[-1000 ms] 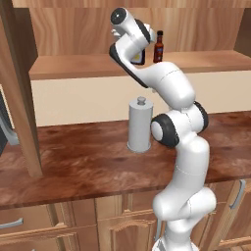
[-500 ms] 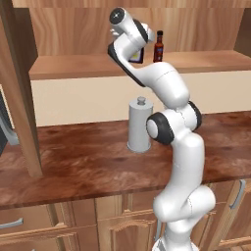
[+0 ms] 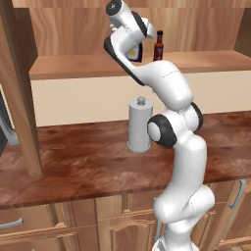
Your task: Move the condiment bottle and condiment bottle from the cabinet to the dining counter.
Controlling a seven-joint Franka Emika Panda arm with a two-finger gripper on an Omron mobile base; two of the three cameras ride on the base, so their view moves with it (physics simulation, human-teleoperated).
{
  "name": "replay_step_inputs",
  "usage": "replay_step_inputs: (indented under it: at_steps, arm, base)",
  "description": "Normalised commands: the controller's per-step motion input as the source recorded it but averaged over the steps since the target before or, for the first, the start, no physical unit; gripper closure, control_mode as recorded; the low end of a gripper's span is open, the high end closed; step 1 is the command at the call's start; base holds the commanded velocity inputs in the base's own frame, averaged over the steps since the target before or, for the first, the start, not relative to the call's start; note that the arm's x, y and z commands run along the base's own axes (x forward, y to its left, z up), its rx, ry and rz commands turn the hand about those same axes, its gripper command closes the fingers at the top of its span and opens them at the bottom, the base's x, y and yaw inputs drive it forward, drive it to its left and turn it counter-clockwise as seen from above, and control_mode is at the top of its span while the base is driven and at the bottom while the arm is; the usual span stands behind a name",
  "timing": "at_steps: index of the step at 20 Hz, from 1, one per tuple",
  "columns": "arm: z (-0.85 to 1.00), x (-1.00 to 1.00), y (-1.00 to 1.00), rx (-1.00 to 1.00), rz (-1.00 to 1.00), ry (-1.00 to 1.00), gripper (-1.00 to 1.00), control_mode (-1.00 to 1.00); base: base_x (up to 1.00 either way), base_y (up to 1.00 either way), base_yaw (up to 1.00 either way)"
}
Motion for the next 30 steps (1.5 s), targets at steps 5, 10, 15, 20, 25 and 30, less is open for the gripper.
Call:
replay_step_inputs:
  at_steps: [5, 10, 15, 20, 25, 30]
  arm:
    - [-0.08, -1.0, 0.0, 0.0, 0.0, -0.3, 1.0, -1.0]
    - [-0.01, -1.0, -0.04, 0.0, 0.0, -0.36, 1.0, -1.0]
    - [0.11, -1.0, -0.24, 0.01, 0.0, -0.13, 1.0, -1.0]
    - [0.26, -1.0, -0.51, 0.03, 0.02, -0.05, 1.0, -1.0]
    - [0.32, -1.0, -0.57, 0.03, 0.07, 0.0, 1.0, -1.0]
    - [0.02, -1.0, -0.36, 0.0, 0.14, 0.01, 1.0, -1.0]
  base:
    - [0.0, 0.0, 0.0]
    - [0.0, 0.0, 0.0]
    - [0.0, 0.0, 0.0]
    - [0.0, 0.0, 0.0]
    - [0.0, 0.0, 0.0]
    - [0.0, 0.0, 0.0]
